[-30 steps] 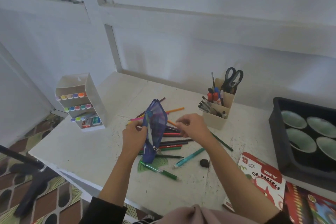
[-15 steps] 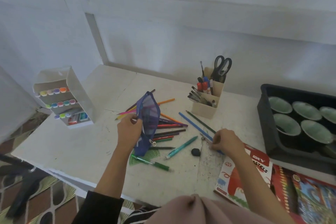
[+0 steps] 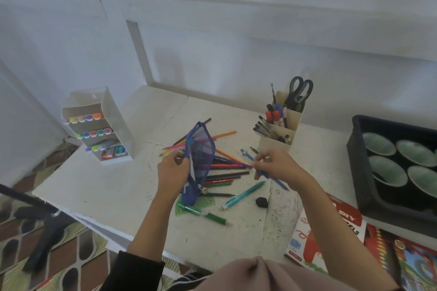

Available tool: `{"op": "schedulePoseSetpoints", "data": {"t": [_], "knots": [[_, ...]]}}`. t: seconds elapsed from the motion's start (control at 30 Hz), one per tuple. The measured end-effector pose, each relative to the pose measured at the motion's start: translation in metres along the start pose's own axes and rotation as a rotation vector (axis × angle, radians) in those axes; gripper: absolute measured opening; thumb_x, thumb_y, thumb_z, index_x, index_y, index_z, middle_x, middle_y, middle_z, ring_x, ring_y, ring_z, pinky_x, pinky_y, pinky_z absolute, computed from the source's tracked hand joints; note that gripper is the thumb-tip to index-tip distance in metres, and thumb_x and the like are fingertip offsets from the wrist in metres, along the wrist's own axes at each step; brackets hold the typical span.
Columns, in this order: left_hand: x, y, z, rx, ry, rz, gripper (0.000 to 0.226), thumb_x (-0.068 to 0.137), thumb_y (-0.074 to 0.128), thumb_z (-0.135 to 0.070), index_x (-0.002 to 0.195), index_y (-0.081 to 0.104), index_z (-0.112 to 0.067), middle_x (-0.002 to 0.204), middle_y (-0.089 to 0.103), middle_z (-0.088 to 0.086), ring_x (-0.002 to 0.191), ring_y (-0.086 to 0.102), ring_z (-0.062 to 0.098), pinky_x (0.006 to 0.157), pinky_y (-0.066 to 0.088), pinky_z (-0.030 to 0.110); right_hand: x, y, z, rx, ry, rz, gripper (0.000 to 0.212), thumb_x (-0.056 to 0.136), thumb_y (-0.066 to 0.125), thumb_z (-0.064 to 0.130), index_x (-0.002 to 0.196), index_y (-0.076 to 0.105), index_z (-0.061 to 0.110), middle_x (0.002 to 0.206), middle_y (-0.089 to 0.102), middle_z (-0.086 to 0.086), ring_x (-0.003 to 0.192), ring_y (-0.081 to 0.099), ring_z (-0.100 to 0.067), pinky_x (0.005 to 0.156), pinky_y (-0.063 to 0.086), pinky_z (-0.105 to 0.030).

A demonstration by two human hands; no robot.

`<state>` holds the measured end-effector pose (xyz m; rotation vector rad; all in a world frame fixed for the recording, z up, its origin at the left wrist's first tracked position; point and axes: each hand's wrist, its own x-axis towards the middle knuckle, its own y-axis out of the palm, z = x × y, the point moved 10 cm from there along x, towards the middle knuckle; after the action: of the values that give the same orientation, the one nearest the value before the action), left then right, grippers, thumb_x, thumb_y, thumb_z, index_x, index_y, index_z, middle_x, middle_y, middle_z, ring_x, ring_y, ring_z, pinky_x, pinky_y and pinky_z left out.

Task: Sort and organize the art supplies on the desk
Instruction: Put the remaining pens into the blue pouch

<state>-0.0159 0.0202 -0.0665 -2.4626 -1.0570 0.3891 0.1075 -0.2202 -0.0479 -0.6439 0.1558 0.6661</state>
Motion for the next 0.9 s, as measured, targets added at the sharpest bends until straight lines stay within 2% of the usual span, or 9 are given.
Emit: {"op": "schedulePoseSetpoints", "data": {"t": [0.13, 0.2, 0.3, 0.4, 0.53, 0.63, 0.73, 0.83, 0.9], "knots": [[0.000, -0.005, 0.006, 0.009, -0.019, -0.017, 0.014, 0.088, 0.054, -0.010, 0.078, 0.063, -0.015, 0.071, 0.066, 0.009, 0.064, 0.061, 0.026, 0.067, 0.056, 0.041, 0.012, 0.029, 0.051, 0.000, -0.126, 0.055, 0.012, 0.087, 0.065, 0.017, 0.089, 0.068, 0.005, 0.063, 0.069, -0.006, 0.047, 0.057, -0.001, 0.044, 0.040, -0.012], [-0.001, -0.007, 0.005, 0.011, -0.017, -0.026, 0.012, 0.088, 0.054, -0.011, 0.081, 0.064, -0.013, 0.070, 0.066, 0.009, 0.064, 0.062, 0.026, 0.069, 0.057, 0.043, 0.019, 0.047, 0.068, 0.005, -0.165, 0.074, 0.016, 0.086, 0.066, 0.023, 0.085, 0.070, 0.008, 0.062, 0.070, -0.005, 0.051, 0.059, -0.007, 0.051, 0.046, -0.019], [-0.001, -0.010, 0.007, 0.021, -0.020, -0.032, 0.012, 0.088, 0.055, -0.011, 0.079, 0.063, -0.014, 0.069, 0.066, 0.008, 0.063, 0.062, 0.026, 0.070, 0.056, 0.044, 0.027, 0.061, 0.073, 0.027, -0.160, 0.054, 0.021, 0.088, 0.063, 0.032, 0.095, 0.069, 0.013, 0.072, 0.072, -0.002, 0.042, 0.051, -0.007, 0.048, 0.043, -0.019], [-0.002, -0.010, 0.009, 0.010, -0.022, -0.028, 0.014, 0.087, 0.055, -0.011, 0.077, 0.062, -0.015, 0.068, 0.066, 0.010, 0.066, 0.065, 0.030, 0.072, 0.056, 0.047, 0.026, 0.050, 0.061, 0.051, -0.144, 0.006, 0.019, 0.089, 0.062, 0.027, 0.101, 0.068, 0.013, 0.080, 0.071, 0.002, 0.046, 0.054, -0.008, 0.048, 0.044, -0.015], [-0.002, -0.007, 0.010, 0.010, -0.021, -0.019, 0.012, 0.088, 0.055, -0.011, 0.079, 0.062, -0.014, 0.072, 0.066, 0.011, 0.070, 0.065, 0.031, 0.073, 0.056, 0.048, 0.019, 0.027, 0.026, -0.229, -0.127, 0.004, 0.012, 0.083, 0.070, 0.023, 0.092, 0.069, 0.014, 0.085, 0.069, 0.001, 0.063, 0.060, -0.006, 0.055, 0.041, -0.010], [0.000, -0.003, 0.011, 0.007, -0.024, -0.009, 0.012, 0.088, 0.054, -0.012, 0.080, 0.063, -0.015, 0.073, 0.067, 0.011, 0.070, 0.066, 0.032, 0.073, 0.056, 0.050, 0.013, 0.023, -0.019, -0.388, -0.001, 0.091, 0.017, 0.075, 0.078, 0.025, 0.081, 0.067, 0.013, 0.084, 0.066, -0.003, 0.067, 0.059, -0.010, 0.060, 0.050, -0.021], [-0.001, 0.000, 0.010, 0.007, -0.021, -0.003, 0.014, 0.087, 0.053, -0.010, 0.077, 0.062, -0.015, 0.072, 0.067, 0.011, 0.071, 0.065, 0.033, 0.074, 0.056, 0.048, 0.005, 0.027, -0.052, -0.552, 0.081, 0.156, 0.025, 0.068, 0.083, 0.029, 0.083, 0.066, 0.019, 0.090, 0.061, 0.002, 0.079, 0.058, -0.011, 0.078, 0.054, -0.031], [-0.001, 0.003, 0.008, 0.002, -0.014, 0.003, 0.015, 0.087, 0.053, -0.008, 0.076, 0.062, -0.013, 0.072, 0.067, 0.012, 0.070, 0.066, 0.033, 0.073, 0.056, 0.046, -0.001, 0.037, -0.064, -0.642, 0.074, 0.186, 0.031, 0.067, 0.083, 0.029, 0.090, 0.063, 0.022, 0.094, 0.061, 0.005, 0.084, 0.058, -0.011, 0.082, 0.054, -0.032], [-0.001, 0.003, 0.009, -0.003, -0.019, 0.001, 0.016, 0.087, 0.053, -0.008, 0.076, 0.062, -0.015, 0.072, 0.067, 0.011, 0.069, 0.066, 0.032, 0.073, 0.056, 0.046, -0.002, 0.038, -0.063, -0.657, 0.055, 0.189, 0.028, 0.071, 0.080, 0.027, 0.092, 0.063, 0.021, 0.095, 0.061, 0.004, 0.085, 0.058, -0.012, 0.082, 0.054, -0.030]]}}
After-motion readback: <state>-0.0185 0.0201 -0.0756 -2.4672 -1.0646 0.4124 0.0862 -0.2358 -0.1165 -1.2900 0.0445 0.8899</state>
